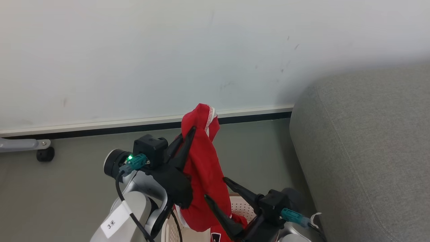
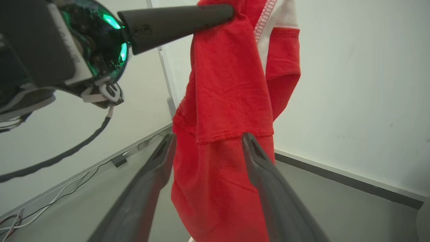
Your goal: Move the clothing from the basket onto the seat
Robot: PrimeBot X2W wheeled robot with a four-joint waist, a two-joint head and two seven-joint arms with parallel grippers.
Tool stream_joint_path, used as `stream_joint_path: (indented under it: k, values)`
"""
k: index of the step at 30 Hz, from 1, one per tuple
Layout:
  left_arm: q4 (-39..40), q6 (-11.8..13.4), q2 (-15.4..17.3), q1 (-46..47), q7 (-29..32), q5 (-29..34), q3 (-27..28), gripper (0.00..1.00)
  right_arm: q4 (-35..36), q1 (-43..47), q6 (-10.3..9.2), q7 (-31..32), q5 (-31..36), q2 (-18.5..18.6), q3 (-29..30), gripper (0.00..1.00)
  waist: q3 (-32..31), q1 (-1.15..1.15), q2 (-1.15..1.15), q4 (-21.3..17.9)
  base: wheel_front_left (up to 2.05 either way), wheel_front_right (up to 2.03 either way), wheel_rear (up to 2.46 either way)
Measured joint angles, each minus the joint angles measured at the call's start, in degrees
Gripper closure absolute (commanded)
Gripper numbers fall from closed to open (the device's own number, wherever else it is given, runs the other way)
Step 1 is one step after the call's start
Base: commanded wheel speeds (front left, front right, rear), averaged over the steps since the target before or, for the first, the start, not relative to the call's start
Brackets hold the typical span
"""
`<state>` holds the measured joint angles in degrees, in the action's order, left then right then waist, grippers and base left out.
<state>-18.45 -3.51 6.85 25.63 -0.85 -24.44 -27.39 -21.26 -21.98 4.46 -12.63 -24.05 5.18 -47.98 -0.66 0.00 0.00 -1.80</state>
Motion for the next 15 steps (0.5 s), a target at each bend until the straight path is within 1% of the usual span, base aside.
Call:
stream_joint_path:
  k: [7, 10, 15]
  values:
    - [-0.51, -0.11, -1.47, 1.51, 0.34, 0.33, -1.65, 1.00, -7.44, -2.63, 1.01, 0.55, 0.91, -0.53, -2.66, 0.00, 0.26, 0.00, 0.00, 1.33, 0.00, 0.00, 0.00]
    - [-0.67, -0.53, -1.65, 2.14, 0.58, 0.35, -2.65, 1.00, -10.58, -3.40, 1.21, 0.96, 0.91, -0.78, -3.76, 0.00, 0.35, 0.00, 0.00, 2.09, 0.00, 0.00, 0.00]
    - [-0.66, -0.54, -1.97, 2.30, 0.75, 0.38, -3.26, 1.00, -14.80, -5.14, 1.60, 0.91, 0.90, -1.44, -4.82, 0.00, 0.38, 0.00, 0.00, 3.34, 0.00, 0.00, 0.00]
